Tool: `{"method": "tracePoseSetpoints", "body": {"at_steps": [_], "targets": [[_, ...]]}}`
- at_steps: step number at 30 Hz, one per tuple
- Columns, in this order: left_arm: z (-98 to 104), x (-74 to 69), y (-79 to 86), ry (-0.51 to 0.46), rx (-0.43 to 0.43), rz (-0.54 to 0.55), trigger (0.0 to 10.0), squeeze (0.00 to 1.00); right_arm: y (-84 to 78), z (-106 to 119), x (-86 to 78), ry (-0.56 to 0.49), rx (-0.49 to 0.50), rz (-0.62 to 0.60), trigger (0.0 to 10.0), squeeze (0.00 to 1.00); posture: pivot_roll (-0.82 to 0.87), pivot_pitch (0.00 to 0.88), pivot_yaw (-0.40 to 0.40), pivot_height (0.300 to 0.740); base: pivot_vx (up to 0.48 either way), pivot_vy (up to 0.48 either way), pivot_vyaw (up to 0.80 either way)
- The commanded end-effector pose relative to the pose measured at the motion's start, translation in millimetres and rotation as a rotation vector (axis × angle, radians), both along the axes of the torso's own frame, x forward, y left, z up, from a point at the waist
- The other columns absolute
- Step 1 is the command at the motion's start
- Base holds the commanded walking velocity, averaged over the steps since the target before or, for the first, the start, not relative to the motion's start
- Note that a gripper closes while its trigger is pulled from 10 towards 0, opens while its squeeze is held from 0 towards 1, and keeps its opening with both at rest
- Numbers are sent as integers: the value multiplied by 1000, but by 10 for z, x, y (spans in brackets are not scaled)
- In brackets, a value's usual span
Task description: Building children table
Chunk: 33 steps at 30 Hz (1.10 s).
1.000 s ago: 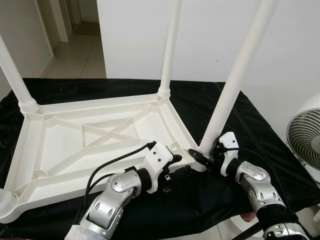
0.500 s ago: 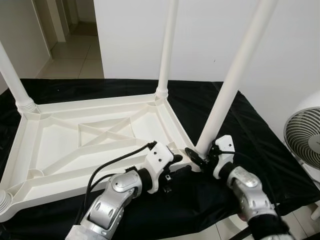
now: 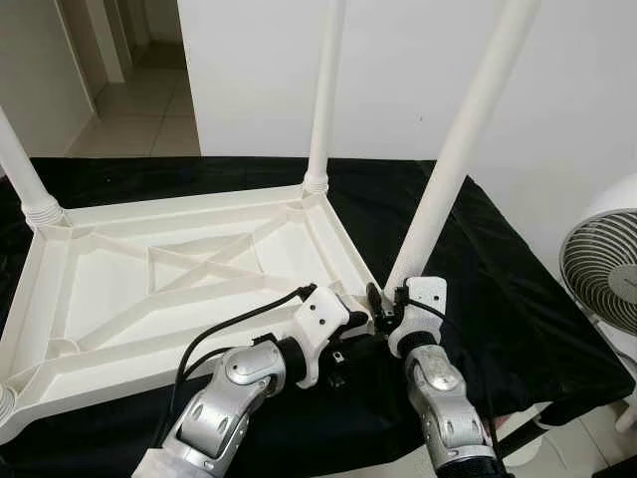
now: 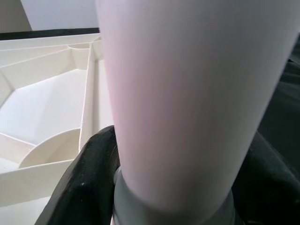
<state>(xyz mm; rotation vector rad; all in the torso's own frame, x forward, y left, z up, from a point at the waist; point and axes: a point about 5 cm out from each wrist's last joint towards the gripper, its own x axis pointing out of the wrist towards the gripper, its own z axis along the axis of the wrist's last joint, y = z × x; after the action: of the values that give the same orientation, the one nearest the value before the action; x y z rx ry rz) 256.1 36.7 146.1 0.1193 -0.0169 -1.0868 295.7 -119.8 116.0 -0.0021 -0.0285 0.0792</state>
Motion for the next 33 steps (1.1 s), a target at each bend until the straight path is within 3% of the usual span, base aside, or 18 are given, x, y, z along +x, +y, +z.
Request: {"method": "tracePoseSetpoints", "body": {"at_steps": [1, 4, 5, 13, 17, 18, 25, 27, 28, 29, 33], "targets": [[6, -14, -19, 6, -3, -12, 10000, 0, 93, -33, -32, 34, 54, 26, 10000, 0, -1, 16, -31, 740, 0, 0, 0], [6, -20, -28, 6, -3, -13, 10000, 0, 77, -16, -36, 27, 59, 29, 10000, 0, 3, 15, -35, 740, 0, 0, 0], [1, -29, -25, 6, 0, -17, 10000, 0, 83, -11, -34, 21, 63, 38, 10000, 1000, 6, 13, -36, 740, 0, 0, 0], [-2, -26, -7, 5, 3, -12, 10000, 0, 90, 56, -17, 1, 68, 32, 10000, 1000, 13, 4, -41, 740, 0, 0, 0], [-6, -29, -6, 3, 6, -11, 10000, 0, 83, 93, 13, -19, 57, 115, 10000, 1000, 14, 0, -42, 740, 0, 0, 0], [-11, -30, 2, 3, 9, -12, 10000, 0, 60, 115, 25, -30, 46, 168, 10000, 0, 14, 0, -42, 740, 0, 0, 0], [-22, -30, 35, 3, 17, -12, 10000, 0, -61, 166, 53, -48, 4, 337, 10000, 0, 14, 0, -42, 740, 0, 0, 0], [-23, -31, 59, 1, 24, -14, 10000, 0, -187, 166, 55, -33, -63, 482, 10000, 0, 13, 0, -42, 740, 0, 0, 0], [-23, -31, 59, 1, 24, -14, 10000, 0, -187, 166, 55, -33, -63, 482, 10000, 0, 13, 0, -42, 740, 0, 0, 0], [-24, -30, 67, -1, 28, -16, 10000, 0, -310, 155, 75, -17, -116, 552, 10000, 0, 12, 0, -42, 740, 0, 0, 0], [-20, -32, 67, -2, 29, -18, 10000, 0, -380, 129, 94, 0, -137, 587, 10000, 0, 14, 0, -40, 740, 0, 0, 0]]}}
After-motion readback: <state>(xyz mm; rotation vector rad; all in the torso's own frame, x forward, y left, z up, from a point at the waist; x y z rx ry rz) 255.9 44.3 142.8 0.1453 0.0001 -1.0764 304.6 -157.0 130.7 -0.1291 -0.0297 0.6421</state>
